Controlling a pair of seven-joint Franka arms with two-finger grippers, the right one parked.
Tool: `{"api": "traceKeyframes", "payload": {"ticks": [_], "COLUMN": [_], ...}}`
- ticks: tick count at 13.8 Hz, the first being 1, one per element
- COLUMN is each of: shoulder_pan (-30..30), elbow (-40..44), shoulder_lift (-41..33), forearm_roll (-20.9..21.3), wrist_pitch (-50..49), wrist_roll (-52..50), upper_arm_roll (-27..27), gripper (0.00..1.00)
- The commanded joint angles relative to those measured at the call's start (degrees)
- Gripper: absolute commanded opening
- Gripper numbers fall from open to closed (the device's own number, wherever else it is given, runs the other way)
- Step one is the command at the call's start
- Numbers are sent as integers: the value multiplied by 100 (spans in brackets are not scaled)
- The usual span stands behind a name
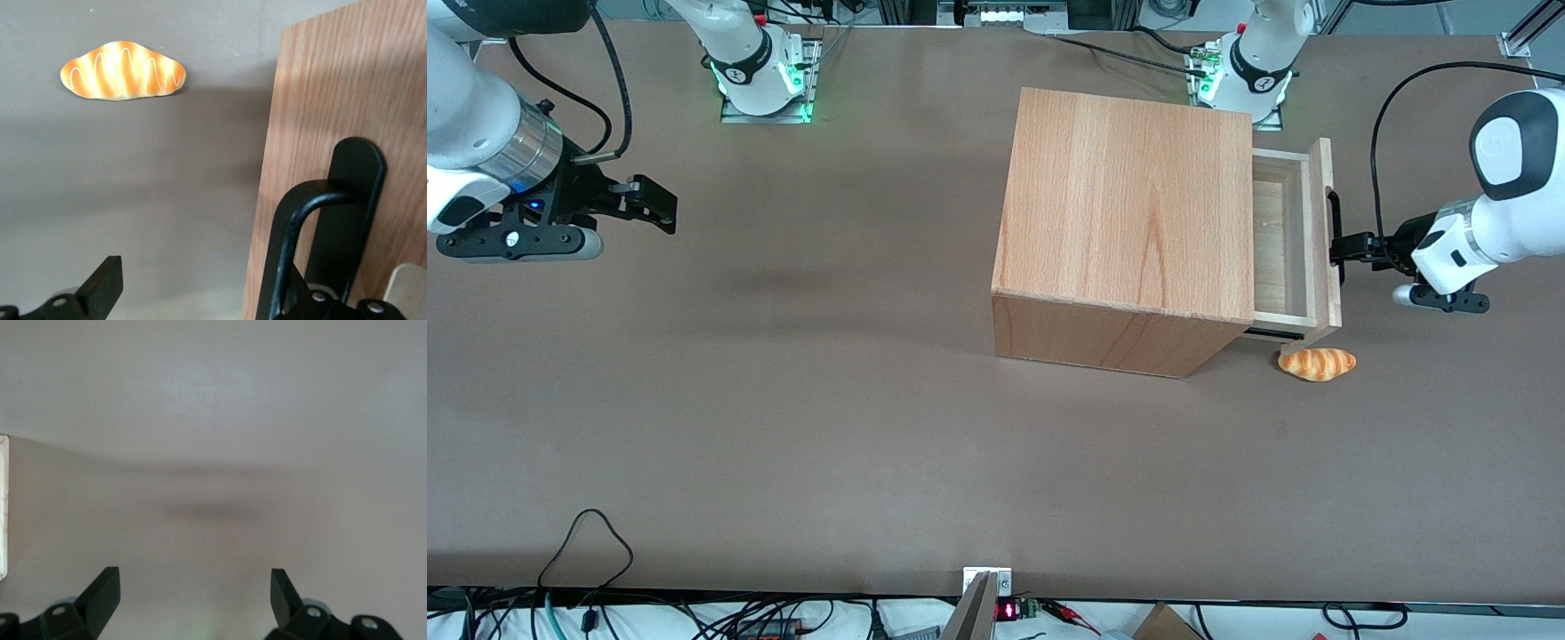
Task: Open top drawer with left arm
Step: 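Pull the handle outward with the left gripper, sliding the drawer open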
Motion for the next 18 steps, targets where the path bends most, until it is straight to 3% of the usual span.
{"api": "traceKeyframes", "payload": {"ticks": [1,18], "shoulder_pan": [131,720], "elbow": [188,434], "shoulder_lift": [147,358], "forearm_roll": [206,329], "wrist_pitch": [0,-26], "wrist_roll": [171,707], "upper_arm_roll": [-22,-22], "gripper": [100,100]}}
